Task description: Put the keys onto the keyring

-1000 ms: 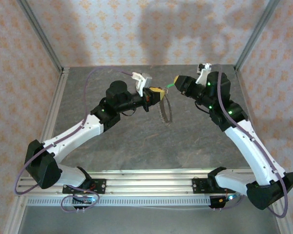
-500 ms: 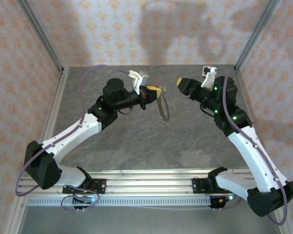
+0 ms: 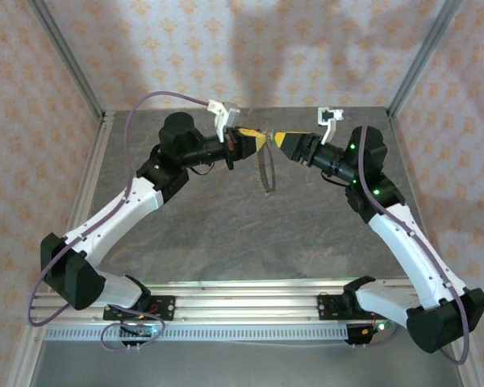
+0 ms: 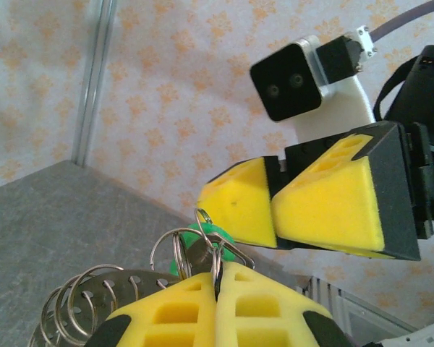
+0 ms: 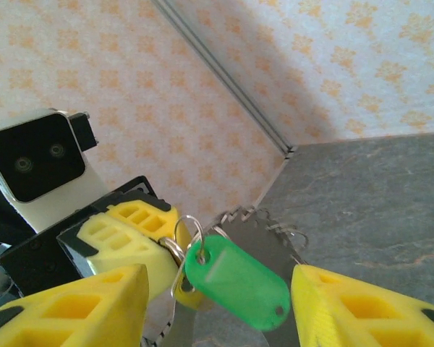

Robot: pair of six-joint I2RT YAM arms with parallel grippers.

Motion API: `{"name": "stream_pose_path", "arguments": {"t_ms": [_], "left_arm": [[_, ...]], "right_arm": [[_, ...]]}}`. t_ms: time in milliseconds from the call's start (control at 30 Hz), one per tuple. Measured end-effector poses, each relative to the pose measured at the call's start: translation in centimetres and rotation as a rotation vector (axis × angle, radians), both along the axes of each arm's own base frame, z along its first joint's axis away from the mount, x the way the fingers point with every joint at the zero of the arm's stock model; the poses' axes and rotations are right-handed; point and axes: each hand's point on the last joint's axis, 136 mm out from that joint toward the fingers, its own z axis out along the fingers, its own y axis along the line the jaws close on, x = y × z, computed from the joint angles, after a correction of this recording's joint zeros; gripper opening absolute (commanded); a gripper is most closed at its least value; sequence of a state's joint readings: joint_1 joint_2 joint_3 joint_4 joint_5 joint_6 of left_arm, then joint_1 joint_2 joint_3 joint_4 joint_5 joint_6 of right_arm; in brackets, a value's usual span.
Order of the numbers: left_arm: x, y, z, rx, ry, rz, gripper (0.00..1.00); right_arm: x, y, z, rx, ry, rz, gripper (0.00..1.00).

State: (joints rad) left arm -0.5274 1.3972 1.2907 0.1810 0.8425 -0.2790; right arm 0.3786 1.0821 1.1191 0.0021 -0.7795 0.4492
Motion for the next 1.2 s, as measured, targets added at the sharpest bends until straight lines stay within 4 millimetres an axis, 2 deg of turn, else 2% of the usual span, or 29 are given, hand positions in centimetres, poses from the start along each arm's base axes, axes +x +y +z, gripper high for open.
{"name": "stream_pose_path", "arguments": {"t_ms": [167,233,433,567,900,1067,1100,1167,1200], "left_arm": [[-0.3,-0.3,-0.4,0.004,0.024,-0.029,0.0],[-0.3,-0.4,-0.5,0.005,0.029,-0.04,0.0],[-0.1,-0.4,-0.6,0.006,0.031,-0.038,0.0],[0.1,-0.1,-0.5,0.003,0.032,-0.029,0.0],[0.2,0.0,-0.2,0.0,0.03,-0.028,0.0],[0.3,0.0,-0.3,0.0,0.03,-0.027,0.0],[0.3,0.0,-0.2,0.0,0.03,-0.026,0.0],[0.2,0.0,-0.2,0.0,0.03,-0.028,0.0],[0.3,0.0,-0.2,0.0,0.03,-0.026,0.0]], "right_arm": [[0.6,0.8,-0.5,0.008,0.015,0.038,0.56],[0.6,1.0,-0.6,0.011,0.019,0.05,0.52],[0.4,1.3,-0.6,0.019,0.023,0.074,0.15],[0.3,1.3,-0.4,0.017,0.011,0.076,0.0],[-0.6,0.9,0.2,0.014,-0.004,0.075,0.0],[-0.7,0.9,-0.7,-0.008,0.021,0.079,0.0],[-0.7,0.9,-0.9,-0.013,0.027,0.08,0.06],[-0.8,1.0,-1.5,-0.018,0.042,0.085,0.3],[-0.9,1.0,-1.9,-0.023,0.053,0.09,0.36]]}}
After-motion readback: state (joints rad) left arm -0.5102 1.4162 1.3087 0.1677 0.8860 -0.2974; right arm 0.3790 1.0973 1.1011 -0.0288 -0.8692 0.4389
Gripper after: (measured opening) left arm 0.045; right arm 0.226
